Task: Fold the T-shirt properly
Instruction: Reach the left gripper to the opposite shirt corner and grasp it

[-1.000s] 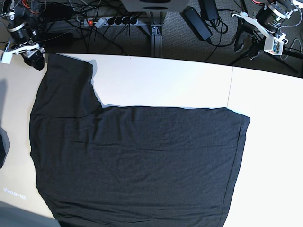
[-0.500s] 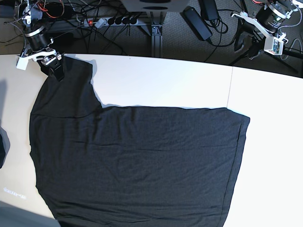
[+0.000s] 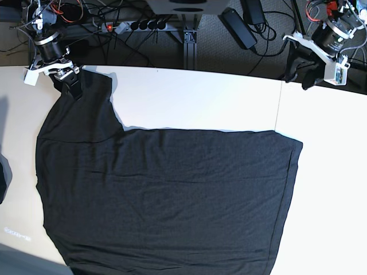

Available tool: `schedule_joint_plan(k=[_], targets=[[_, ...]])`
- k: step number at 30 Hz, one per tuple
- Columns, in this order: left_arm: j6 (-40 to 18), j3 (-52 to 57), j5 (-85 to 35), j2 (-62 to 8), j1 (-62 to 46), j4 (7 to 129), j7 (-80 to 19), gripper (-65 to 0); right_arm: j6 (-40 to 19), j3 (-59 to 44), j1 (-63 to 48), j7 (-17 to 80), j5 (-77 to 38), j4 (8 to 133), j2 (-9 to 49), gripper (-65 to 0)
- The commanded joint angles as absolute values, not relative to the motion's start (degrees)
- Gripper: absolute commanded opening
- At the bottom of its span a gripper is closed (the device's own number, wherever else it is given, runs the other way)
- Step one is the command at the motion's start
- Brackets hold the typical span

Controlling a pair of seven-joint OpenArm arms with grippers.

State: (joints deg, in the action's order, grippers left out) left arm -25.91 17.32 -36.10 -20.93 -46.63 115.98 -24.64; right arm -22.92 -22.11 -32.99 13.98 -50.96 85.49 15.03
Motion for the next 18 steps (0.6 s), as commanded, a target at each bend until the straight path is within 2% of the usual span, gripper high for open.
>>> schedule_joint_plan(k=[1,10,18], targets=[[-24.8,17.7,-36.7,-21.9,-45.5,115.8,-23.7,-30.3,-22.7,-22.0,-33.4,16.7,-49.1,85.5,15.1,-26.2],[-24.7,17.7,-39.8,-25.0,-31.1,101.6,-25.0,-30.3,-22.7,-22.0,-33.0,16.5,-48.2,85.5,15.1,-26.2],[-26.3,17.6,-50.7,-26.8,-19.5,85.8,-30.8,-30.3,-22.7,-22.0,-32.6,16.5,-46.6,85.5,15.1,-26.2]])
